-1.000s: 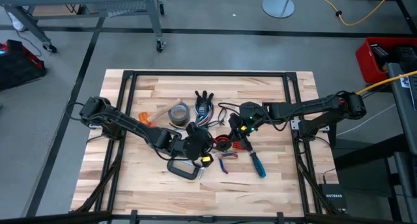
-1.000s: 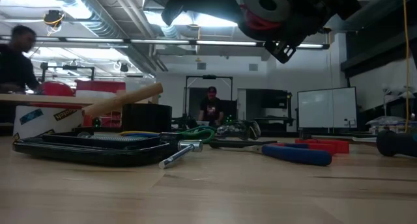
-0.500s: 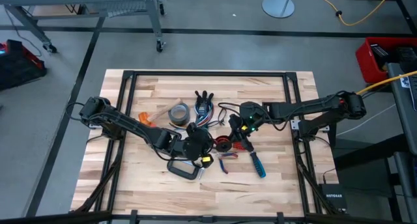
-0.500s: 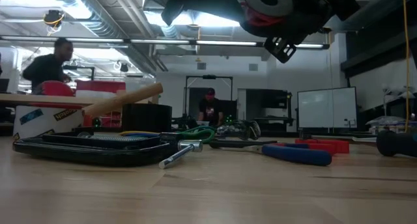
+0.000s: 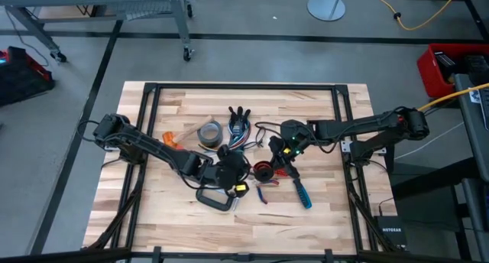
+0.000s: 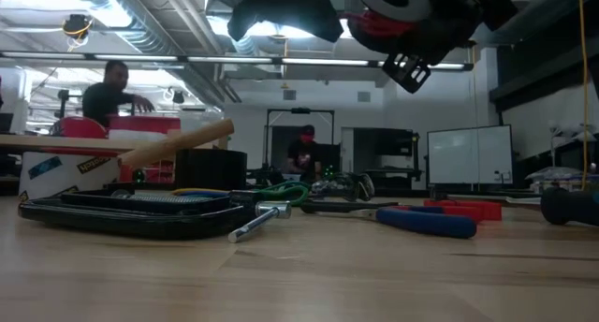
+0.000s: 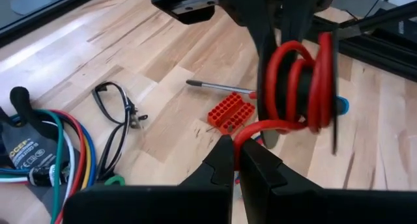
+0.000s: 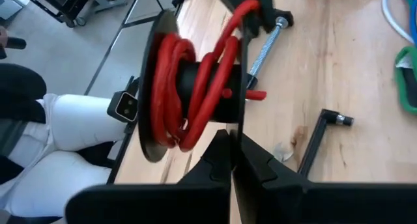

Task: Coil cords
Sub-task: Coil the red wire onto a black spool

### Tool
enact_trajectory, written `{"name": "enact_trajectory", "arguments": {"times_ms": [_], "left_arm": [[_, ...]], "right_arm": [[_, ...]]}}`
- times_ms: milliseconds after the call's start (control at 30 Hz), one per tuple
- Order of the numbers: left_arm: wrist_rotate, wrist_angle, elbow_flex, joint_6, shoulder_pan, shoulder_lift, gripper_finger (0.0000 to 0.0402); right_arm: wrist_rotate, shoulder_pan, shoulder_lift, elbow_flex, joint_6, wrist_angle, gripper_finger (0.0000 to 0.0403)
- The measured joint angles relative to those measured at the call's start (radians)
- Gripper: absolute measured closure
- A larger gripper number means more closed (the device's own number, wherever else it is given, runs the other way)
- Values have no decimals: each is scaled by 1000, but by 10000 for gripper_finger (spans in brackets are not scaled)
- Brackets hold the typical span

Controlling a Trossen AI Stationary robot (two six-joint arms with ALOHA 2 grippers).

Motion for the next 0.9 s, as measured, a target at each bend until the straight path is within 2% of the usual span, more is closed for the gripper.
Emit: {"name": "enact_trajectory", "arguments": {"times_ms": [900], "left_arm": [[43,58,0,45,6,0,400]], "right_arm": [[-19,0,0,-2,-3,41,402]]}}
